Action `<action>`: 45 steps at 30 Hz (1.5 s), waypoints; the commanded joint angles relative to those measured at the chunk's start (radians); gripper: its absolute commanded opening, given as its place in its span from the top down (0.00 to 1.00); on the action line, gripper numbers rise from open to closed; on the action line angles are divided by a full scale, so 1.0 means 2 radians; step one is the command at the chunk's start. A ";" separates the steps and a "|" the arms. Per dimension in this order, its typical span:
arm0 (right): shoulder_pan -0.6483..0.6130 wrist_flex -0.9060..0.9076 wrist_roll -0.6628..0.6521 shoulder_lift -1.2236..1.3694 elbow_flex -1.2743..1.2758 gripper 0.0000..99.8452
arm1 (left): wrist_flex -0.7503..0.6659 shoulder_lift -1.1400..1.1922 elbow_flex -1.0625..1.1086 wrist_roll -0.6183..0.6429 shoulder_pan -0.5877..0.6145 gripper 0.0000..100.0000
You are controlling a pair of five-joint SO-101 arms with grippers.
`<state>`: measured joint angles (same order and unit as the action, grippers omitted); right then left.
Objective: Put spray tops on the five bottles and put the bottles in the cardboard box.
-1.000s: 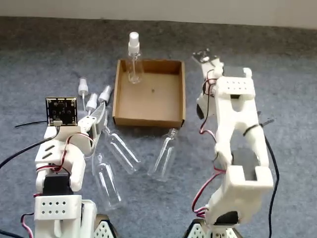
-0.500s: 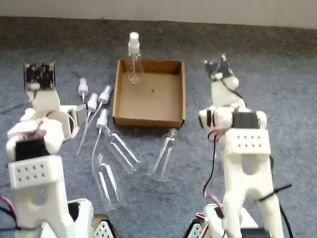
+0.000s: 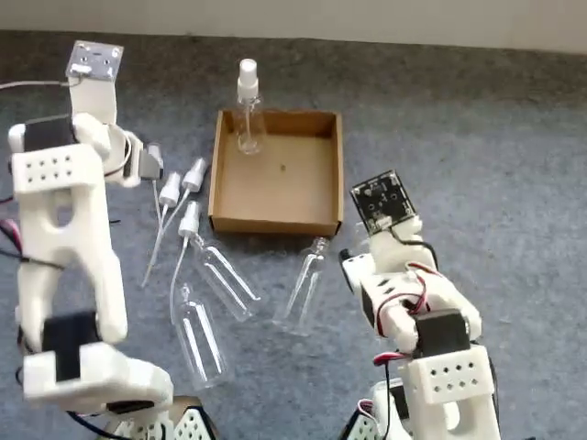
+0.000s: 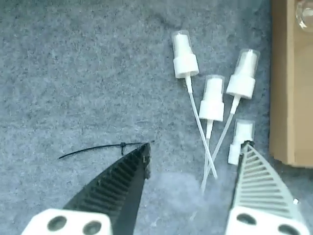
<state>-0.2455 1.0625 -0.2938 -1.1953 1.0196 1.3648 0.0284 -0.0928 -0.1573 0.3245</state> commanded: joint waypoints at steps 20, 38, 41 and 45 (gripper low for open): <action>-0.005 -0.009 0.005 -0.016 0.020 1.00 | -0.018 0.544 -0.581 0.118 0.002 0.80; -0.005 -0.008 0.005 -0.016 0.020 1.00 | 0.040 0.584 -0.662 0.120 0.004 0.95; -0.005 -0.008 0.005 -0.016 0.020 1.00 | 0.077 0.562 -0.714 0.121 0.003 0.96; -0.005 -0.008 0.005 -0.016 0.020 1.00 | 0.136 0.528 -0.785 0.120 0.002 0.96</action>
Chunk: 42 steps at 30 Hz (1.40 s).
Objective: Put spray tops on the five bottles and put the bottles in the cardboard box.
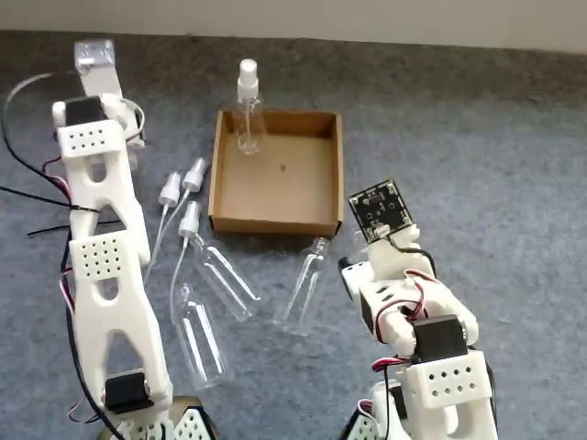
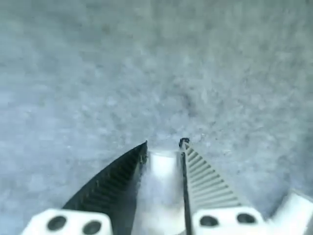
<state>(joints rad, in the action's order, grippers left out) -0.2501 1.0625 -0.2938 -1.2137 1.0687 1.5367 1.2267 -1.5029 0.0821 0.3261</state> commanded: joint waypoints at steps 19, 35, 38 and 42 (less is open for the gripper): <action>0.001 -0.078 0.004 -0.010 -0.010 1.00 | 0.114 -0.649 0.257 -0.012 0.000 0.96; -0.178 -0.394 0.045 -0.010 0.079 1.00 | -0.063 -1.051 0.769 -0.002 -0.192 0.96; -0.196 -0.427 0.048 -0.010 0.115 1.00 | -0.140 -1.076 0.801 0.024 -0.228 0.96; -0.201 -0.442 0.051 -0.010 0.141 1.00 | -0.264 -1.101 0.845 0.036 -0.288 0.96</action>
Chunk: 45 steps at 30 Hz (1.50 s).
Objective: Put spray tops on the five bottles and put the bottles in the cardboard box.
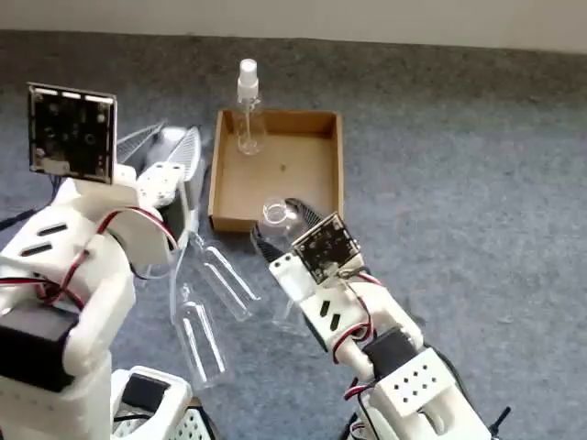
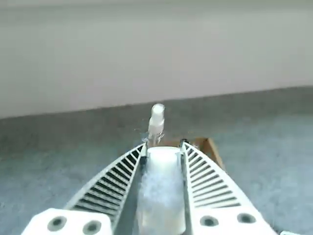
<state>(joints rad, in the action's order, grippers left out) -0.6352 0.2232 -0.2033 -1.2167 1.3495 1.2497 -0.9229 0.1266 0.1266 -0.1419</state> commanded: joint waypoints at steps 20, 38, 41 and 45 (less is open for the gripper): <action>-0.016 0.024 0.007 -0.175 0.069 1.00 | -0.512 -0.029 0.227 0.011 -0.140 0.96; -0.016 0.026 0.007 -0.175 0.078 1.00 | -0.512 0.048 0.214 -0.031 -0.140 0.96; -0.016 0.026 0.007 -0.175 0.078 1.00 | -0.512 0.072 0.201 -0.028 -0.140 0.96; -0.016 0.026 0.007 -0.175 0.078 1.00 | -0.512 0.073 0.187 -0.028 -0.140 0.96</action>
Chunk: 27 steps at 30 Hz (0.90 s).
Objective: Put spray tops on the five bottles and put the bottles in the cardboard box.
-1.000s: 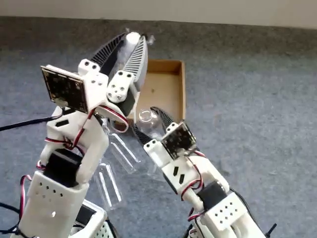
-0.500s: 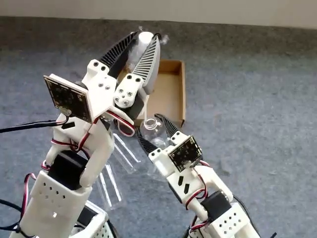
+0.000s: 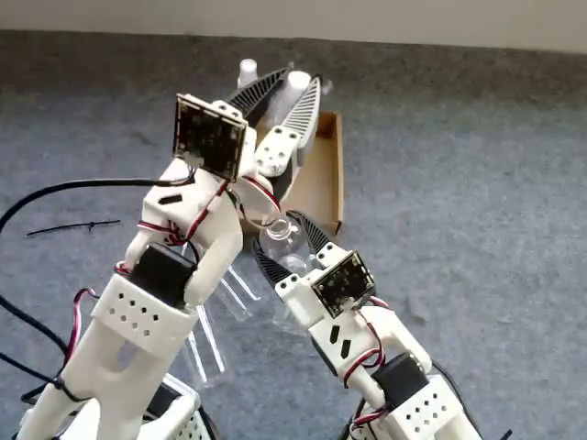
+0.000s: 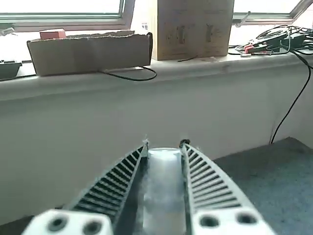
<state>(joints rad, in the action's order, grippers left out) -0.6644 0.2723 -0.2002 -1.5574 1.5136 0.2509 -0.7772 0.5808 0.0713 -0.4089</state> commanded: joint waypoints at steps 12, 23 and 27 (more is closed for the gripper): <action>-0.001 0.001 0.005 -0.005 -0.004 1.00 | -0.008 0.000 -0.075 -0.002 -0.007 0.99; 0.000 0.001 0.005 -0.005 -0.004 1.00 | 0.035 0.001 -0.073 -0.003 -0.053 0.99; 0.000 0.001 0.005 -0.005 -0.004 1.00 | 0.053 0.000 -0.074 -0.003 -0.049 0.99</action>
<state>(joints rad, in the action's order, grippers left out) -0.6644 0.2723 -0.2002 -1.5574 1.5136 0.3353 -0.7772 0.4780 0.0713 -0.4994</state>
